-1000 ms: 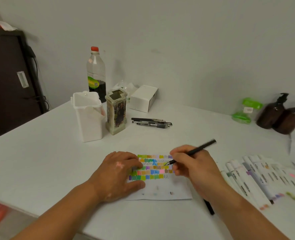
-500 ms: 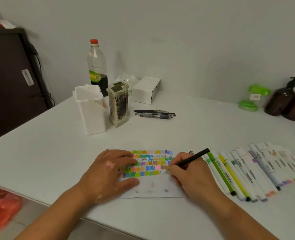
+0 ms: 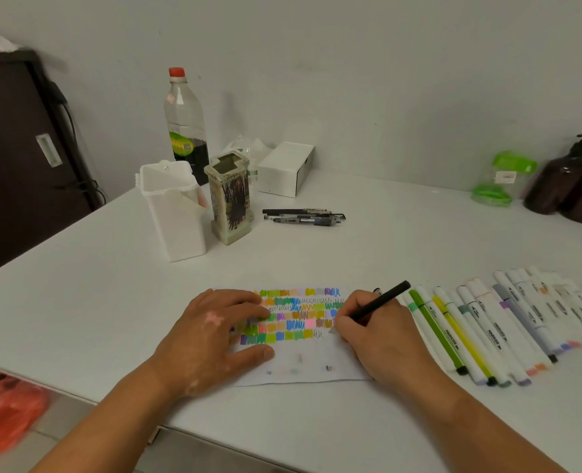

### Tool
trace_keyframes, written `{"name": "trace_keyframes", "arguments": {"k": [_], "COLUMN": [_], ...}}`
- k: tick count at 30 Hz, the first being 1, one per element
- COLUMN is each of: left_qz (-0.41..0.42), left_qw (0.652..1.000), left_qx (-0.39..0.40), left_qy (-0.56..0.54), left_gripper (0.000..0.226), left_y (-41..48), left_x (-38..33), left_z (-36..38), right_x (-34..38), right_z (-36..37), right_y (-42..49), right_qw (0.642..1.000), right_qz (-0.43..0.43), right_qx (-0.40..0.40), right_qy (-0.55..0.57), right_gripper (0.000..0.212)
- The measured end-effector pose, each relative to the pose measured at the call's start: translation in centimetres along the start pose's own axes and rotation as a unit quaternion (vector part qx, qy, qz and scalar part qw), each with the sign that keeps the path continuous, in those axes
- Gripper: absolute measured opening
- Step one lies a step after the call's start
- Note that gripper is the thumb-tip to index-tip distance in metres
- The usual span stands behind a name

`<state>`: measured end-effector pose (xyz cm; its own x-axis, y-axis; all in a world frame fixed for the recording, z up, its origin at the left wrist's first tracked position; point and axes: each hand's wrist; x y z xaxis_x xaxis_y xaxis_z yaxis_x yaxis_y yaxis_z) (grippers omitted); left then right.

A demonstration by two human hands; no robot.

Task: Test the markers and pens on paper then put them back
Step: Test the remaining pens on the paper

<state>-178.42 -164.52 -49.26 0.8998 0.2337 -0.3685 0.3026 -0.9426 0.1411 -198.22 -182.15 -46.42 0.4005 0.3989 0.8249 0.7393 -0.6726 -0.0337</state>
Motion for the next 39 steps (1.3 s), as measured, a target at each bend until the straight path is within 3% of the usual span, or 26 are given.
{"name": "trace_keyframes", "arguments": {"k": [11, 13, 16, 21, 24, 29, 32, 36, 39], "left_qz": [-0.003, -0.006, -0.008, -0.005, -0.014, -0.022, 0.0, 0.005, -0.025], "left_qw": [1.0, 1.0, 1.0, 0.999, 0.995, 0.986, 0.988, 0.981, 0.975], "left_qx": [-0.004, -0.009, -0.02, -0.043, -0.095, -0.16, -0.123, -0.114, -0.1], "left_qy": [-0.001, -0.002, -0.002, -0.01, -0.032, -0.038, -0.095, -0.157, -0.194], "left_gripper": [0.062, 0.059, 0.052, 0.042, 0.028, 0.019, 0.026, 0.022, 0.011], "left_y": [0.0, -0.1, -0.1, -0.1, -0.3, -0.6, -1.0, -2.3, -4.0], "left_x": [-0.2, -0.4, -0.6, -1.1, -1.6, -4.3, -7.0, -9.1, -9.0], "left_z": [-0.1, -0.1, -0.1, -0.5, -1.0, -2.5, -3.0, -2.8, -3.2], "right_x": [-0.2, -0.3, 0.0, 0.6, 0.7, 0.6, 1.2, 1.6, 2.3], "right_z": [-0.4, -0.9, -1.6, -1.6, -2.1, -2.3, -2.1, -1.0, 0.4], "right_y": [0.0, 0.1, 0.0, -0.3, -0.5, -0.8, -1.6, -3.1, -4.1], "right_qw": [1.0, 0.998, 0.977, 0.959, 0.938, 0.941, 0.937, 0.933, 0.931], "right_qz": [-0.006, -0.005, -0.023, -0.052, -0.039, -0.043, -0.067, -0.105, -0.112], "right_qx": [-0.004, -0.031, -0.009, 0.023, 0.03, 0.044, 0.092, 0.134, 0.145], "right_qy": [-0.027, 0.051, 0.211, 0.277, 0.344, 0.334, 0.331, 0.318, 0.317], "right_gripper": [0.019, 0.021, 0.025, 0.019, 0.018, 0.019, 0.007, 0.027, 0.029]}}
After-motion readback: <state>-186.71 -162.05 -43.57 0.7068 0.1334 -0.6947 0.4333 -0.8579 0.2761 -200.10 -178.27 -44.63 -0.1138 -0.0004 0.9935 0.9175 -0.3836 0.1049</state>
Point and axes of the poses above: each hand's wrist, its own y-axis towards the middle knuckle, its own z-axis out of the palm, x = y × z, and after that the axes turned 8 degrees about x, right-handed
